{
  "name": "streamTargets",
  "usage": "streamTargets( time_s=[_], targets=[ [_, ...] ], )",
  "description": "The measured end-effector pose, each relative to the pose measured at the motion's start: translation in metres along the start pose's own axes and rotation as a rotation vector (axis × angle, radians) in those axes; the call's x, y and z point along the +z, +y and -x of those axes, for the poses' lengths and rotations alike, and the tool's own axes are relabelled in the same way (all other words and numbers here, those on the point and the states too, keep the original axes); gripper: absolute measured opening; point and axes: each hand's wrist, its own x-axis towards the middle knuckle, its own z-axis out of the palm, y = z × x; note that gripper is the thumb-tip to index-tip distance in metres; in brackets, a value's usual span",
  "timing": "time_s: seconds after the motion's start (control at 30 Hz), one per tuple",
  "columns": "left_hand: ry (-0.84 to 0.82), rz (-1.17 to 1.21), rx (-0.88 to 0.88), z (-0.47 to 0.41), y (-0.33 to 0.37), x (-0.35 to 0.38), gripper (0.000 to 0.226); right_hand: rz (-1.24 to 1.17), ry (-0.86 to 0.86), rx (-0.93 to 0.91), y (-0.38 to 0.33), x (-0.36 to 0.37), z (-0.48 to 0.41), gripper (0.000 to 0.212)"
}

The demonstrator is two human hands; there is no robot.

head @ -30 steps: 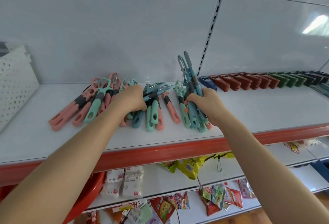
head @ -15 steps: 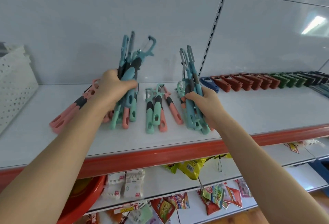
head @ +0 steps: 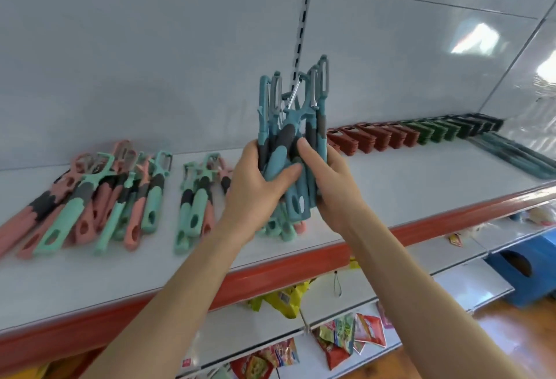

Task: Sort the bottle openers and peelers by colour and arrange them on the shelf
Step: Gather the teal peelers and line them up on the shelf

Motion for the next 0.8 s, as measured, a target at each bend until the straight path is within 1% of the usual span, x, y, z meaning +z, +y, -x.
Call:
streamTargets(
  time_s=[0.07, 0.17, 0.27, 0.37, 0.43, 0.53, 0.6, 0.67, 0.8],
  targets=[
    [0.015, -0.034, 0.067, -0.003, 0.001, 0.038, 0.032, 0.019, -0.003, -0.032, -0.008, -0.032, -0.007, 0.024],
    [0.037, -0.023, 0.138, -0.007, -0.001, 0.104, 0.030, 0.076, -0.049, -0.055, -0.025, -0.092, -0.022, 0.025],
    [0.016, 0.028, 0.164, -0.012, -0.002, 0.169, 0.022, 0.128, -0.096, -0.070, -0.043, -0.154, -0.037, 0.025],
    [-0.009, 0.034, 0.179, -0.020, -0.004, 0.214, 0.022, 0.172, -0.119, -0.128, -0.052, -0.202, -0.049, 0.017],
    [-0.041, 0.031, 0.156, -0.027, -0.007, 0.228, 0.025, 0.206, -0.123, -0.197, -0.053, -0.221, -0.055, 0.014],
    [-0.094, -0.039, 0.074, -0.031, -0.016, 0.234, 0.030, 0.282, -0.178, -0.258, -0.044, -0.239, -0.060, 0.019],
    [-0.103, -0.100, 0.035, -0.029, -0.023, 0.233, 0.033, 0.339, -0.235, -0.264, -0.034, -0.247, -0.061, 0.023],
    [-0.106, -0.158, 0.040, -0.028, -0.025, 0.232, 0.034, 0.339, -0.273, -0.249, -0.029, -0.251, -0.063, 0.026],
    [-0.164, -0.218, 0.064, -0.028, -0.022, 0.229, 0.037, 0.304, -0.283, -0.209, -0.026, -0.256, -0.066, 0.030]
  ],
)
